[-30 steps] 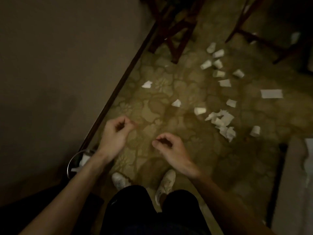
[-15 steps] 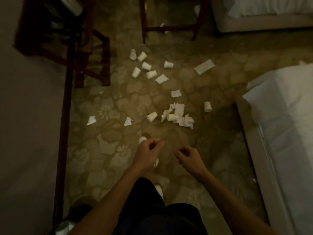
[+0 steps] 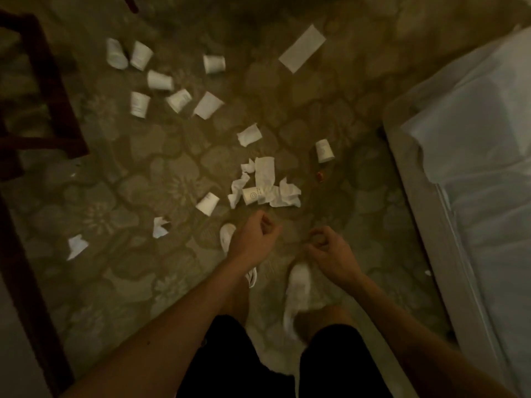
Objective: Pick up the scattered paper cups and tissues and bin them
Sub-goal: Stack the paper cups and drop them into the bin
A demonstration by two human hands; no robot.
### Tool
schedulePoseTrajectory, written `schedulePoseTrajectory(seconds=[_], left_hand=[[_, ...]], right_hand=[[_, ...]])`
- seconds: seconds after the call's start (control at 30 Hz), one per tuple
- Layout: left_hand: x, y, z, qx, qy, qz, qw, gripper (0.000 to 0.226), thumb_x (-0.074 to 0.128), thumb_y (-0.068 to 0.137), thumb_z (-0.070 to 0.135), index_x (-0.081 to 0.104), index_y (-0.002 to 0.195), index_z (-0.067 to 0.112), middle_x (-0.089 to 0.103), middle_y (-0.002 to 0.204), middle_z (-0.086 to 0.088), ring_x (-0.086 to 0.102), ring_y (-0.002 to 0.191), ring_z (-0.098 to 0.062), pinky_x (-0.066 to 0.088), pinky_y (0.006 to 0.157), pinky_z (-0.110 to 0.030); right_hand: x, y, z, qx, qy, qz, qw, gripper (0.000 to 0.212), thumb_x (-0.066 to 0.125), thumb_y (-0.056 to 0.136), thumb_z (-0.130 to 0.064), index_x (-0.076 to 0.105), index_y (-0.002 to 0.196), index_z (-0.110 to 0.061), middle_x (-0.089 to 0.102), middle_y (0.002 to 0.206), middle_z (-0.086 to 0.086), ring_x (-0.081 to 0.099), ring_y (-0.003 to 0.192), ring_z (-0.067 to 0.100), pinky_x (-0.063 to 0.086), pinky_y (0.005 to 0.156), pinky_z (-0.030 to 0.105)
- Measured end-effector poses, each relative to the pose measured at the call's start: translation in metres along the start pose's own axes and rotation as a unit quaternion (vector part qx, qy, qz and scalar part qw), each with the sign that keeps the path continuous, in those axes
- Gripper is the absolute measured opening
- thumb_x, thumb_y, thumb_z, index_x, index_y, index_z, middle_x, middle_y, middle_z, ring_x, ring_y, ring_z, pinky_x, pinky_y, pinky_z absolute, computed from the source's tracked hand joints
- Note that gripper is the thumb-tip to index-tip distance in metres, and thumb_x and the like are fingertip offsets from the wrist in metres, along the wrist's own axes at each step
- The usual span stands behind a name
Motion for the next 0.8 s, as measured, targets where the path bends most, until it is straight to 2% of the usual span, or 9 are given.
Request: schedulePoseTrajectory(seconds=[0.1, 0.23, 0.3, 0.37, 0.47, 0.53, 0.6, 0.7, 0.8], left_hand=[[0.035, 0.073, -0.008, -0.03, 0.021, 0.002, 0.999, 0.023, 0.064, 0.09, 0.041, 0.056, 0.104, 0.025, 0.06, 0.092, 0.006, 0.06, 0.083, -0.014, 0.047, 0.067, -0.03], [0.095, 0.169, -0.031, -0.071, 0.061, -0.015, 0.995, 0.046, 0.065, 0.088, 0.046, 0.052, 0.125, 0.023, 0.057, 0.125, -0.003, 0.057, 0.111, -0.024, 0.05, 0.093, -0.04], [0.122, 0.21, -0.042, -0.078, 0.033, 0.003, 0.996, 0.054, 0.067, 0.088, 0.044, 0.049, 0.133, 0.021, 0.053, 0.133, -0.007, 0.053, 0.12, -0.027, 0.046, 0.095, -0.035], [0.147, 0.247, -0.055, -0.096, 0.014, 0.024, 0.995, 0.06, 0.069, 0.088, 0.042, 0.045, 0.139, 0.02, 0.048, 0.14, -0.01, 0.048, 0.126, -0.029, 0.04, 0.092, -0.031], [0.189, 0.302, -0.085, -0.112, 0.025, 0.033, 0.993, 0.069, 0.068, 0.089, 0.041, 0.037, 0.147, 0.021, 0.038, 0.149, -0.011, 0.044, 0.132, -0.032, 0.039, 0.097, -0.035], [0.21, 0.329, -0.104, -0.098, 0.044, 0.04, 0.993, 0.075, 0.069, 0.089, 0.04, 0.03, 0.151, 0.022, 0.029, 0.155, -0.012, 0.037, 0.137, -0.034, 0.038, 0.103, -0.038], [0.229, 0.351, -0.12, -0.041, 0.104, 0.039, 0.993, 0.083, 0.069, 0.088, 0.039, 0.022, 0.155, 0.023, 0.018, 0.16, -0.015, 0.024, 0.145, -0.039, 0.033, 0.113, -0.048], [0.257, 0.376, -0.143, 0.064, 0.276, -0.031, 0.959, 0.095, 0.07, 0.086, 0.042, 0.01, 0.159, 0.029, -0.004, 0.165, -0.015, 0.005, 0.151, -0.039, 0.025, 0.116, -0.056], [0.271, 0.388, -0.163, 0.086, 0.348, -0.083, 0.93, 0.1, 0.073, 0.085, 0.037, 0.006, 0.158, 0.034, -0.009, 0.166, -0.01, 0.002, 0.151, -0.038, 0.032, 0.112, -0.06]], right_hand=[[-0.006, 0.082, 0.03, 0.029, -0.001, 0.0, 1.0, 0.034, 0.068, 0.089, -0.028, 0.057, 0.12, -0.018, 0.057, 0.088, -0.01, 0.058, 0.079, 0.007, 0.044, 0.064, 0.024], [-0.007, 0.19, 0.078, 0.054, -0.041, -0.043, 0.997, 0.043, 0.065, 0.091, -0.031, 0.051, 0.131, -0.021, 0.059, 0.093, -0.014, 0.058, 0.081, 0.003, 0.045, 0.064, 0.022], [-0.012, 0.238, 0.097, 0.045, -0.094, -0.068, 0.992, 0.045, 0.062, 0.093, -0.029, 0.048, 0.135, -0.019, 0.063, 0.115, -0.001, 0.062, 0.099, 0.018, 0.052, 0.08, 0.032], [-0.018, 0.283, 0.115, 0.045, -0.148, -0.076, 0.985, 0.047, 0.059, 0.095, -0.024, 0.045, 0.139, -0.017, 0.054, 0.135, 0.01, 0.054, 0.121, 0.028, 0.047, 0.1, 0.043], [-0.024, 0.353, 0.144, 0.032, -0.205, -0.093, 0.974, 0.05, 0.056, 0.096, -0.019, 0.042, 0.144, -0.016, 0.048, 0.142, 0.014, 0.047, 0.129, 0.031, 0.041, 0.107, 0.044], [-0.021, 0.39, 0.159, 0.024, -0.211, -0.107, 0.971, 0.051, 0.054, 0.096, -0.018, 0.042, 0.145, -0.019, 0.045, 0.145, 0.013, 0.046, 0.131, 0.03, 0.04, 0.109, 0.044], [-0.014, 0.42, 0.169, 0.025, -0.199, -0.119, 0.972, 0.051, 0.052, 0.096, -0.017, 0.041, 0.146, -0.024, 0.039, 0.149, 0.01, 0.043, 0.134, 0.029, 0.039, 0.111, 0.046], [-0.002, 0.454, 0.181, 0.026, -0.203, -0.115, 0.972, 0.055, 0.051, 0.097, -0.017, 0.038, 0.148, -0.029, 0.028, 0.156, 0.008, 0.035, 0.139, 0.032, 0.036, 0.113, 0.05], [0.009, 0.473, 0.187, 0.001, -0.22, -0.12, 0.968, 0.058, 0.052, 0.096, -0.013, 0.035, 0.149, -0.029, 0.014, 0.161, 0.008, 0.019, 0.147, 0.035, 0.026, 0.118, 0.05]])
Point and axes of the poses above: each hand's wrist, its own y-axis towards the middle knuckle, its own x-axis out of the palm, z = x × y, the point moved 3 cm from there along y, towards the middle knuckle
